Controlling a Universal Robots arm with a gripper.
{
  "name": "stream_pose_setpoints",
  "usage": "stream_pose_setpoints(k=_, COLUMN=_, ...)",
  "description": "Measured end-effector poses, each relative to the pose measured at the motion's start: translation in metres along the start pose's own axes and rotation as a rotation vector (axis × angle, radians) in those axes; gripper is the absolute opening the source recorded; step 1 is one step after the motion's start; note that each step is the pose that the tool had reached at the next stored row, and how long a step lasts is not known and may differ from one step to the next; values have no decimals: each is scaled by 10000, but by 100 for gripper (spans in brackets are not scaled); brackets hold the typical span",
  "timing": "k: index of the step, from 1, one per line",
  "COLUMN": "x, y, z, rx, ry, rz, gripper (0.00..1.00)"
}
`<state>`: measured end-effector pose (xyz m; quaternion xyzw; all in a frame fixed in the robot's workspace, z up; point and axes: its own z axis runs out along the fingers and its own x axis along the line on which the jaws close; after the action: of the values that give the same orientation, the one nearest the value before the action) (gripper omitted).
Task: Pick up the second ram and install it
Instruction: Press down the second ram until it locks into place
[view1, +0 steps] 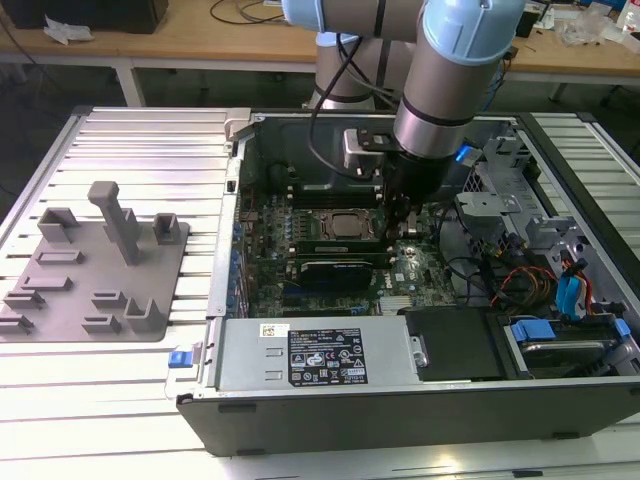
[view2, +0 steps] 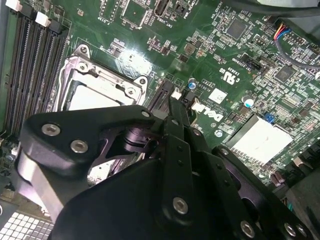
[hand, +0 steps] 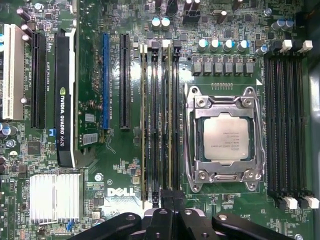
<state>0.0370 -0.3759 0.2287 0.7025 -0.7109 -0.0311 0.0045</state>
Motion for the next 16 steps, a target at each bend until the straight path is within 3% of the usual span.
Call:
stream_pose_setpoints(k=2, x=-3, y=4, z=-79, rx=1, ry=-2, rz=1, gripper=8)
stream_pose_setpoints(k=4, x=-4, y=6, z=-111, rx=1, ry=-2, rz=0, gripper=8)
stream_pose_setpoints(k=9, x=-3, y=86, z=-112, rx=1, ry=0, rz=0, gripper=8)
stream_pose_setpoints(k=11, x=-2, y=217, z=-105, rx=2, ry=-1, rz=0, gripper=8)
stream_pose_setpoints(k=15, x=3, y=609, z=-84, rx=7, ry=-2, rz=-2, gripper=8)
stream_pose_setpoints(k=16, x=3, y=644, z=-82, rx=8, ry=-3, rz=0, gripper=8)
